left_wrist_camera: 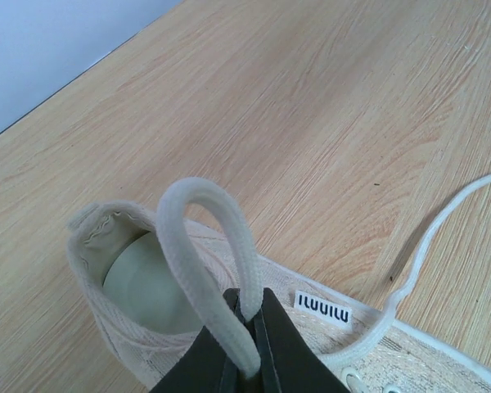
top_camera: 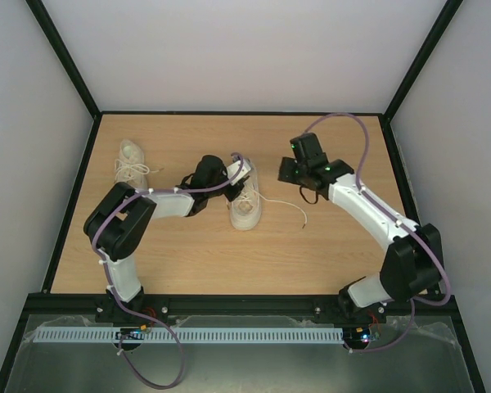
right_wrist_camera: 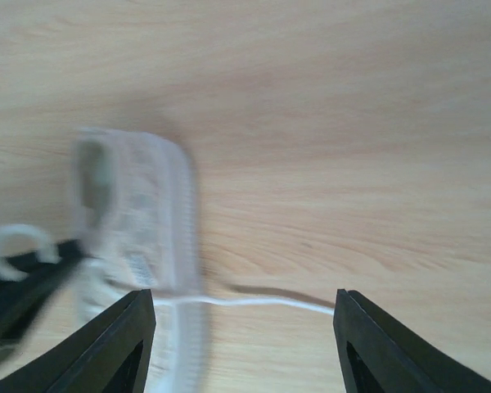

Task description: Tie the shoes

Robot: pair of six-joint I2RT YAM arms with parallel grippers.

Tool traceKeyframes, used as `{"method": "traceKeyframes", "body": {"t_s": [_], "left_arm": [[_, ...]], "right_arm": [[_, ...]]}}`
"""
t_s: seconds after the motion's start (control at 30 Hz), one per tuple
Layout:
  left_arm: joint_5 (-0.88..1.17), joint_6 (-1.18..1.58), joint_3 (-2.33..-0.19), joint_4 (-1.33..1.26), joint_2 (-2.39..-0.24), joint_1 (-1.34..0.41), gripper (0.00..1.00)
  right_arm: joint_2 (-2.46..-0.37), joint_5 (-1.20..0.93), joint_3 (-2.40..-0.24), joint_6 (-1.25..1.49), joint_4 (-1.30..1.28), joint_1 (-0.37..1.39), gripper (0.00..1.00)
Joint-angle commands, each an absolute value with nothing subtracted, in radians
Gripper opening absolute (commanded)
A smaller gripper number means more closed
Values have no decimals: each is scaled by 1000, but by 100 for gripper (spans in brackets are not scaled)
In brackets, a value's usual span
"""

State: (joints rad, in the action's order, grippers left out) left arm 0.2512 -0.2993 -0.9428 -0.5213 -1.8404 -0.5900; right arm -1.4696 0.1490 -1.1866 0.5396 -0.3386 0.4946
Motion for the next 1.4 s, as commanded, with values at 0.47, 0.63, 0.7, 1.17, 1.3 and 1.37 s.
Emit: {"method": "traceKeyframes", "body": {"t_s": [0.47, 0.63, 0.7, 1.17, 1.3, 1.37], "left_arm": [[278, -302, -961, -470, -1799, -591, 3], [284, -297, -960, -455, -1788, -591, 2], [290, -295, -959, -450, -1782, -592, 3], [302, -285, -948, -446, -1770, -592, 3], [293, -289, -944, -438, -1765, -591, 3], [293, -294, -936, -437, -1760, -591, 3]], "right_arm": [[-1645, 50, -971, 452, -607, 337, 55], [-1723, 24, -973, 440, -581, 336, 41], [-1729, 16, -966, 439, -569, 336, 30], [-1706, -82, -1174, 411, -572, 324, 1], [-1790, -118, -1445, 409, -616, 387, 1], [-1838, -139, -1588, 411, -630, 430, 1]]}}
